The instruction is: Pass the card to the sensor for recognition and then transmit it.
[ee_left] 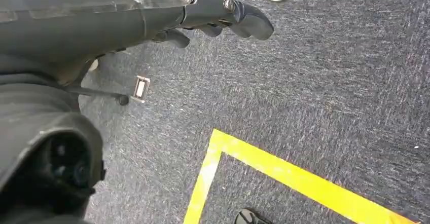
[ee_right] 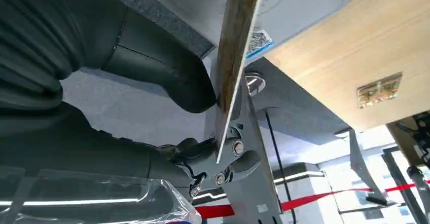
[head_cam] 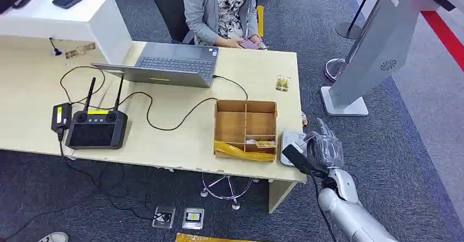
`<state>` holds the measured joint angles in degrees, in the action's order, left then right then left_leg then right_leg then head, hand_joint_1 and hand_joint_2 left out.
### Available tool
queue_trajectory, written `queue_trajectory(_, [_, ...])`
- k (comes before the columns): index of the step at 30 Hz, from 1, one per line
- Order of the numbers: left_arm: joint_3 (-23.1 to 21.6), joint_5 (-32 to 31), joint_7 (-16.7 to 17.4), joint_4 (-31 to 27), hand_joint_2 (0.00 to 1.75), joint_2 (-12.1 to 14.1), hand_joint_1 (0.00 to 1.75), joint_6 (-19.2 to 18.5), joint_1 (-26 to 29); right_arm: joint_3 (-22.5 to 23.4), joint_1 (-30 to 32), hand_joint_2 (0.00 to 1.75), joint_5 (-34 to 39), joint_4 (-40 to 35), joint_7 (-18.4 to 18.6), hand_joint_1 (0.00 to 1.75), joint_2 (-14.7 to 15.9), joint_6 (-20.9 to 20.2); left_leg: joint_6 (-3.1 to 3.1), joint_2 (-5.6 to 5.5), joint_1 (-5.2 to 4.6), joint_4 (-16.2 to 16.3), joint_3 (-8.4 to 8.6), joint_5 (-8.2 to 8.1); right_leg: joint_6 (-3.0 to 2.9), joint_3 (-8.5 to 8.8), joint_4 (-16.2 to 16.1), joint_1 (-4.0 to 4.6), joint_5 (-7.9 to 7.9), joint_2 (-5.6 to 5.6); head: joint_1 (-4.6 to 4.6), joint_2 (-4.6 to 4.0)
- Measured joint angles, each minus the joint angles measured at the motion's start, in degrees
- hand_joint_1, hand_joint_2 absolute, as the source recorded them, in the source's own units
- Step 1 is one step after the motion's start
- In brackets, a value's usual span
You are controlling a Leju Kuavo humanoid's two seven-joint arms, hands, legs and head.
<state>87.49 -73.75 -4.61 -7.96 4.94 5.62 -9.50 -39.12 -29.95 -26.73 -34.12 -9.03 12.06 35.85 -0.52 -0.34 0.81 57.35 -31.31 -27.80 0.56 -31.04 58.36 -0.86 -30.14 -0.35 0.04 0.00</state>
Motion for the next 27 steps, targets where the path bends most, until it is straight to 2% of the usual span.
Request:
queue_trajectory(19, [0.04,0.02,-0.04,0.0,0.0,-0.39,0.0,-0.13,-0.02,-0.11,-3.73,1.75,0.15,3.52,-0.57,1.75,-0.7,0.09,0.0,0.0,0.0,0.0,-0.01,0.0,0.0,0.0,0.01,0.0,0.01,0.0,0.0,0.0])
queue_trajectory(27, [0.02,-0.7,-0.15,0.0,0.0,-0.37,0.0,-1.47,-0.02,-0.61,-7.57,1.75,-2.71,0.5,2.32,1.75,-0.7,-0.42,0.0,0.0,0.0,0.01,-0.01,0.01,-0.01,-0.01,0.01,0.0,0.01,0.01,-0.02,0.0])
